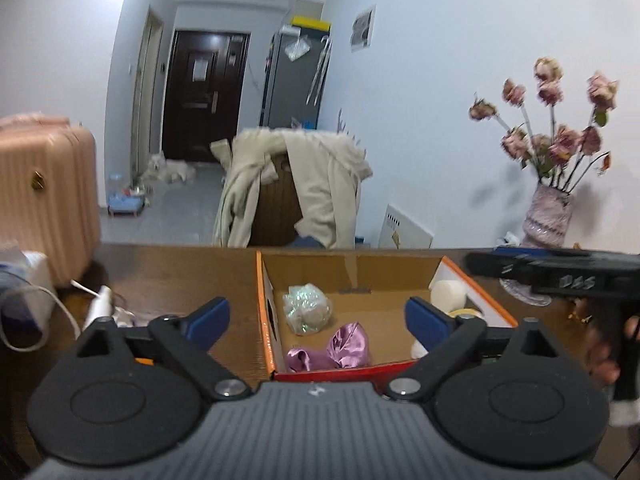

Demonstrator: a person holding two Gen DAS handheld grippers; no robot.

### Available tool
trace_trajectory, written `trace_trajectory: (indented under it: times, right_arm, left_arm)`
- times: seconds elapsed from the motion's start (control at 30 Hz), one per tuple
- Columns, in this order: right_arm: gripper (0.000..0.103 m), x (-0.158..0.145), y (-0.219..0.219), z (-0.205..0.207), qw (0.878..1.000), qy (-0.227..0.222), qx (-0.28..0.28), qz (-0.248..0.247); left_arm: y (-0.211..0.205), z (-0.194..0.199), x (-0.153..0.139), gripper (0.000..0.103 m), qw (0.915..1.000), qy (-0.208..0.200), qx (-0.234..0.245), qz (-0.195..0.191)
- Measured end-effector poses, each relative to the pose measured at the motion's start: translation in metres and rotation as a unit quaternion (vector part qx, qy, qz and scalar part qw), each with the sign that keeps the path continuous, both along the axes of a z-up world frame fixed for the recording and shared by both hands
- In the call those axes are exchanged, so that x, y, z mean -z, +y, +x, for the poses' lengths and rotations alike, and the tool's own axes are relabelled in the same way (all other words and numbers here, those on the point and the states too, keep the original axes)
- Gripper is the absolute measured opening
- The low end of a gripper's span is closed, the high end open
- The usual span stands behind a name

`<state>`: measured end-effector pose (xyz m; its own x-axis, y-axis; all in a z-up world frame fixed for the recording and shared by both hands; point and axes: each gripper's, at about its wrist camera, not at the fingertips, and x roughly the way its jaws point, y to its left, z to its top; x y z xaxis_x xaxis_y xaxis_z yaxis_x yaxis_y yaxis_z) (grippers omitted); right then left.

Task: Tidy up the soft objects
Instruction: 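Move both tools back over the brown sponge, then grasp the brown layered sponge with both tools from its two ends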

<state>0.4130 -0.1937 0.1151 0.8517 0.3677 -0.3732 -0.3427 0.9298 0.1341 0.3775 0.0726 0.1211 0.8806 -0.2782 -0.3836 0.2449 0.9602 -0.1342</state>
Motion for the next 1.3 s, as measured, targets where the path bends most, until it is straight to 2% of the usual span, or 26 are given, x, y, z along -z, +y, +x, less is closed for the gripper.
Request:
trace_trajectory:
  times: [0.17, 0.37, 0.6, 0.7, 0.77, 0.9, 1.03, 1.2, 1.3]
  right_arm:
    - [0.076, -0.027, -0.021, -0.071, 0.999, -0.038, 0.028, -0.013]
    - [0.083, -0.027, -0.028, -0.157, 0.995, -0.073, 0.067, -0.026]
    - [0.09, 0.009, -0.016, -0.252, 0.991, -0.092, 0.089, -0.049]
    - [0.092, 0.038, -0.011, -0.273, 0.994, -0.066, 0.075, -0.055]
    - [0.092, 0.058, -0.008, -0.281, 0.995, -0.031, 0.064, -0.069]
    - [0.092, 0.082, -0.003, -0.29, 0.997, 0.023, 0.046, -0.057]
    - [0.092, 0.084, 0.005, -0.292, 0.998, 0.013, 0.043, -0.053]
    - [0.09, 0.089, 0.002, -0.278, 0.998, 0.02, 0.042, -0.04]
    - [0.081, 0.099, 0.004, -0.263, 0.998, 0.042, 0.039, -0.033]
  left_arm:
    - [0.007, -0.053, -0.019, 0.103, 0.9992, -0.032, 0.008, 0.024]
    - [0.004, -0.12, -0.02, 0.103, 0.9966, -0.059, 0.018, 0.054]
    - [-0.007, -0.207, 0.006, 0.103, 0.9927, -0.083, 0.037, 0.08]
    - [-0.008, -0.24, 0.03, 0.103, 0.9923, -0.078, 0.033, 0.09]
    - [-0.005, -0.253, 0.046, 0.103, 0.9952, -0.055, 0.03, 0.075]
    - [0.001, -0.259, 0.066, 0.103, 0.9986, -0.014, 0.019, 0.047]
    - [0.004, -0.249, 0.068, 0.103, 0.9983, -0.01, -0.003, 0.058]
    - [0.006, -0.229, 0.077, 0.103, 0.9988, 0.008, -0.011, 0.047]
    - [0.005, -0.212, 0.085, 0.103, 0.9985, 0.023, -0.015, 0.047]
